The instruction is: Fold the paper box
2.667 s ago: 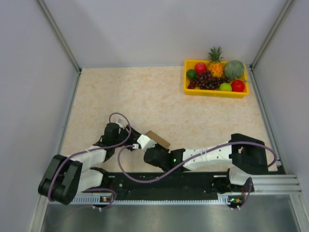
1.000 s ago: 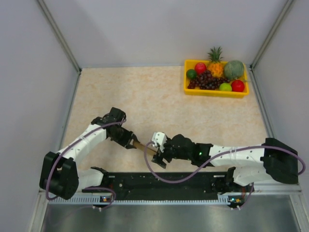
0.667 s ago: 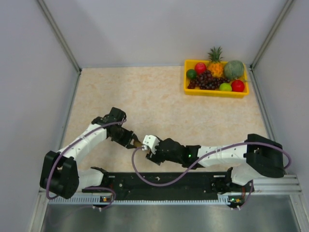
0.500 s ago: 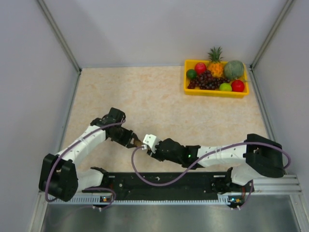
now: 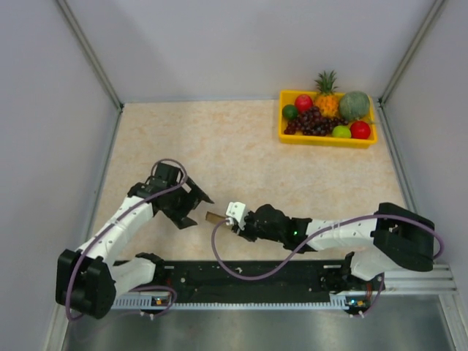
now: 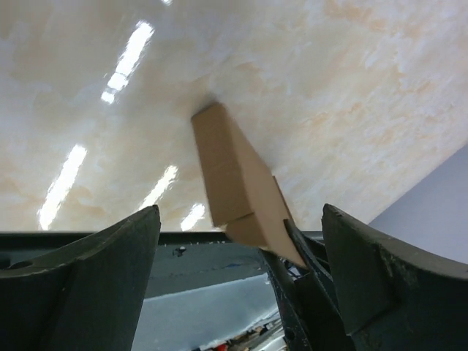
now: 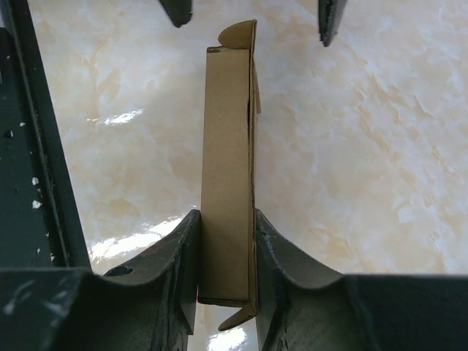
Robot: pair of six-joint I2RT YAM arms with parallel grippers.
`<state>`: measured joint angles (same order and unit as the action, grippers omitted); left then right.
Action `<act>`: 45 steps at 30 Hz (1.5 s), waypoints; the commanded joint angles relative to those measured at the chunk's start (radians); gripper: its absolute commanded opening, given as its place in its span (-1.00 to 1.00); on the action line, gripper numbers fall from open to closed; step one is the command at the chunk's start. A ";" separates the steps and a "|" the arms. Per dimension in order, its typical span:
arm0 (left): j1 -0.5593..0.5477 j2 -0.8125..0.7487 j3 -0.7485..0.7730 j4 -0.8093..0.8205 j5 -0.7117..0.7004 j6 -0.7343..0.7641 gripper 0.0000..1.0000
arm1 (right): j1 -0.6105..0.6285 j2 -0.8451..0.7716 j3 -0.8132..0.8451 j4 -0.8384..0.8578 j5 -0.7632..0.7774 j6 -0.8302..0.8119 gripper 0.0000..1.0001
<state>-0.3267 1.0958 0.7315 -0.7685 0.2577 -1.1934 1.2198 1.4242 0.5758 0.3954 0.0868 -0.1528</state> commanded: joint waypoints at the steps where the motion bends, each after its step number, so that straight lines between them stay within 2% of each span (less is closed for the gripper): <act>1: 0.034 0.041 0.028 0.150 0.148 0.201 0.90 | -0.048 -0.038 -0.002 0.013 -0.165 -0.054 -0.56; 2: 0.038 0.093 0.031 0.147 0.261 0.196 0.87 | -0.055 -0.039 -0.002 0.007 -0.192 -0.068 -0.56; 4: 0.037 0.151 0.046 0.065 0.304 0.175 0.80 | -0.069 -0.031 -0.001 0.008 -0.211 -0.085 -0.56; 8: 0.037 0.153 -0.065 0.092 0.396 0.020 0.70 | -0.112 -0.030 0.009 0.025 -0.252 -0.099 -0.57; 11: 0.037 0.074 -0.151 0.176 0.399 -0.109 0.69 | -0.129 -0.024 0.016 0.033 -0.274 -0.119 -0.57; 15: 0.035 0.052 -0.233 0.336 0.416 -0.276 0.56 | -0.135 -0.015 0.015 0.068 -0.321 -0.155 -0.56; 19: 0.035 0.108 -0.189 0.316 0.416 -0.291 0.50 | -0.155 0.007 0.010 0.102 -0.360 -0.172 -0.51; 21: 0.035 0.116 -0.176 0.296 0.404 -0.308 0.40 | -0.170 0.021 0.012 0.112 -0.361 -0.172 -0.49; 27: 0.037 0.113 -0.195 0.311 0.321 -0.374 0.07 | -0.180 0.019 0.032 0.082 -0.341 -0.123 -0.18; 28: 0.040 0.110 -0.196 0.314 0.313 -0.382 0.05 | -0.180 0.018 0.051 0.066 -0.325 -0.093 -0.04; 29: 0.043 0.110 -0.201 0.320 0.305 -0.388 0.04 | -0.180 0.010 0.070 -0.017 -0.315 -0.074 0.01; 30: 0.048 0.110 -0.201 0.324 0.301 -0.388 -0.06 | -0.180 -0.013 0.085 -0.041 -0.299 -0.042 0.08; 32: 0.051 0.113 -0.196 0.314 0.278 -0.383 -0.13 | -0.180 -0.056 0.122 -0.110 -0.263 0.060 0.22; 33: 0.051 0.116 -0.201 0.317 0.278 -0.387 -0.25 | -0.180 -0.079 0.137 -0.191 -0.250 0.093 0.24; 35: 0.051 0.111 -0.210 0.330 0.267 -0.393 -0.31 | -0.183 -0.137 0.212 -0.306 -0.165 0.258 0.31; 36: 0.051 0.107 -0.210 0.325 0.255 -0.393 -0.32 | -0.181 -0.151 0.249 -0.486 -0.095 0.307 0.32; 37: 0.051 0.089 -0.208 0.318 0.243 -0.394 -0.32 | -0.183 -0.169 0.325 -0.569 -0.056 0.422 0.31; 39: 0.051 0.064 -0.213 0.305 0.219 -0.419 -0.32 | -0.181 -0.176 0.398 -0.814 0.003 0.551 0.24; 40: 0.051 0.047 -0.216 0.310 0.219 -0.428 -0.33 | -0.184 -0.188 0.433 -0.867 0.013 0.678 0.22; 42: 0.051 0.045 -0.205 0.276 0.207 -0.437 -0.39 | -0.181 -0.206 0.444 -0.898 -0.048 0.775 0.08; 43: 0.052 0.047 -0.198 0.272 0.200 -0.437 -0.46 | -0.177 -0.214 0.455 -0.909 -0.042 0.862 -0.04; 45: 0.055 0.044 -0.192 0.230 0.181 -0.451 -0.48 | -0.141 -0.217 0.492 -0.931 0.014 0.927 -0.14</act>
<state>-0.2806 1.1595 0.5209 -0.4755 0.5022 -1.6058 1.0512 1.2282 1.0050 -0.3256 0.0181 0.4660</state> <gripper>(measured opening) 0.364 0.472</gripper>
